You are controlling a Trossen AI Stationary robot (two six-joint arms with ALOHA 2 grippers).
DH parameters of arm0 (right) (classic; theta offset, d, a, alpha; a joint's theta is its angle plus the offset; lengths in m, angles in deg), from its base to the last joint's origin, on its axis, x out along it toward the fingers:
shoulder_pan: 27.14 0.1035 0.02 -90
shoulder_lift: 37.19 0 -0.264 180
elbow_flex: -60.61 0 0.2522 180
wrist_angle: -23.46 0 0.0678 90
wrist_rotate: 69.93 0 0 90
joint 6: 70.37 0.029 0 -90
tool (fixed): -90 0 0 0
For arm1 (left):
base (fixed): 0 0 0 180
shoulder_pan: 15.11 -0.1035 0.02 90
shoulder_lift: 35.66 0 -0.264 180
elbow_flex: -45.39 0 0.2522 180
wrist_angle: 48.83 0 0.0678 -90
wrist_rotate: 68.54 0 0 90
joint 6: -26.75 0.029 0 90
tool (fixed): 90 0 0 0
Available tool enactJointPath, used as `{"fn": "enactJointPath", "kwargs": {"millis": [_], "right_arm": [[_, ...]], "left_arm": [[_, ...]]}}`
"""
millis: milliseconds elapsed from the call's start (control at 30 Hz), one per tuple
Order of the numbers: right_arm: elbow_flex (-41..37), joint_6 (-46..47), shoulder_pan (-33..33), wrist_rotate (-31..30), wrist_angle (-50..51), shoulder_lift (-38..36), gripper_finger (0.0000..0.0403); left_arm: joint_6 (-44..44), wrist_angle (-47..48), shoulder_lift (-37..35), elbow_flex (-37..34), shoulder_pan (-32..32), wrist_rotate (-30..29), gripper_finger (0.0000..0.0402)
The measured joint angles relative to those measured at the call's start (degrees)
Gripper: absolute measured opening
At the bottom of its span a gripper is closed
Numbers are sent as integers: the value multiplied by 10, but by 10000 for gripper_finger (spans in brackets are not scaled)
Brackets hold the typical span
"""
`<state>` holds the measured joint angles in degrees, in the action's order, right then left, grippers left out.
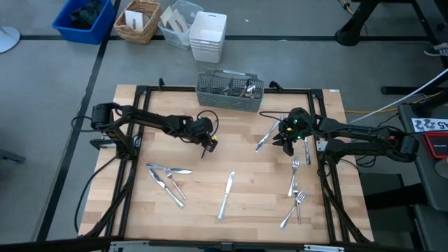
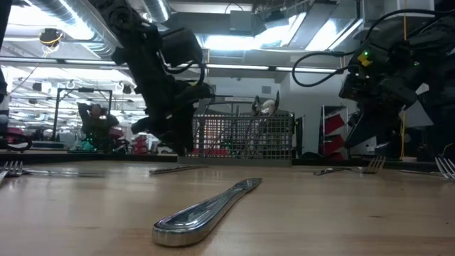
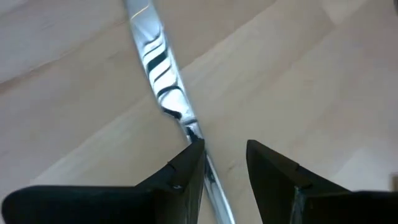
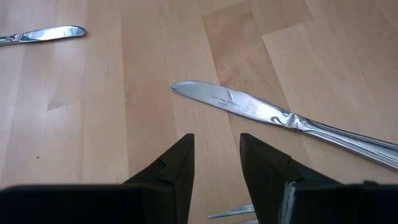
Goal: Sort silverware
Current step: Put the table knife into the gray silverware organizer
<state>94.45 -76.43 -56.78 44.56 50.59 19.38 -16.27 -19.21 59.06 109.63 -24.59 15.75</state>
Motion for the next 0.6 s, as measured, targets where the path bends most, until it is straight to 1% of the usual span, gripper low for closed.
{"fn": "enactJointPath", "kwargs": {"millis": [300,533,600], "right_arm": [[0,0,0,0,0,0,131],[0,0,0,0,0,0,131],[0,0,0,0,0,0,131]], "left_arm": [[-1,2,0,0,16,-23,111],[-1,4,0,-3,16,-24,111],[0,0,3,-3,16,-32,111]]}}
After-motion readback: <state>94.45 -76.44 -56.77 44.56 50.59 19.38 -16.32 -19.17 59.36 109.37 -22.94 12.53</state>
